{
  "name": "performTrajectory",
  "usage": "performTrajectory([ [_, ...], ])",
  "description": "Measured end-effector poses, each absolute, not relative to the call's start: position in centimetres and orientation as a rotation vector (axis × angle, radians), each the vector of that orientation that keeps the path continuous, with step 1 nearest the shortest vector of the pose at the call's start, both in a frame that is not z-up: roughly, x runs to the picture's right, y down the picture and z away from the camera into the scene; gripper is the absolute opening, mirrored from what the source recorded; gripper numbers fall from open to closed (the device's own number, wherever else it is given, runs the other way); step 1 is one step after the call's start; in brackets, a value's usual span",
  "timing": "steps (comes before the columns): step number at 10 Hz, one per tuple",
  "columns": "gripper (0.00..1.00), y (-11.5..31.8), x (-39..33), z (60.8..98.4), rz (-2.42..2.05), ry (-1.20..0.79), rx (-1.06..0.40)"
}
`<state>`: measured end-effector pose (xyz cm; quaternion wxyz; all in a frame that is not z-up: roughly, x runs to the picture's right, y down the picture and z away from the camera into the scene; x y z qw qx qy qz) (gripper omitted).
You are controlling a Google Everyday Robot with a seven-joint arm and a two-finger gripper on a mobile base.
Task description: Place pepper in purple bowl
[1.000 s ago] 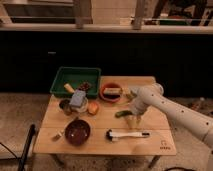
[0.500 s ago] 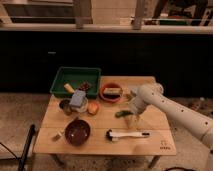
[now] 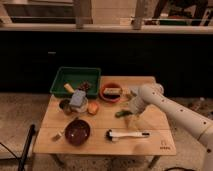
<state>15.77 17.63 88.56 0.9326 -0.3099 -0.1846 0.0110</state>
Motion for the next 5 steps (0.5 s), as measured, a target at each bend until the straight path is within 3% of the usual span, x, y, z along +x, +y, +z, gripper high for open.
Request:
performTrajectory([
  [5, 0.28, 18.25, 16.39, 89.09, 0.044, -0.376, -0.653],
])
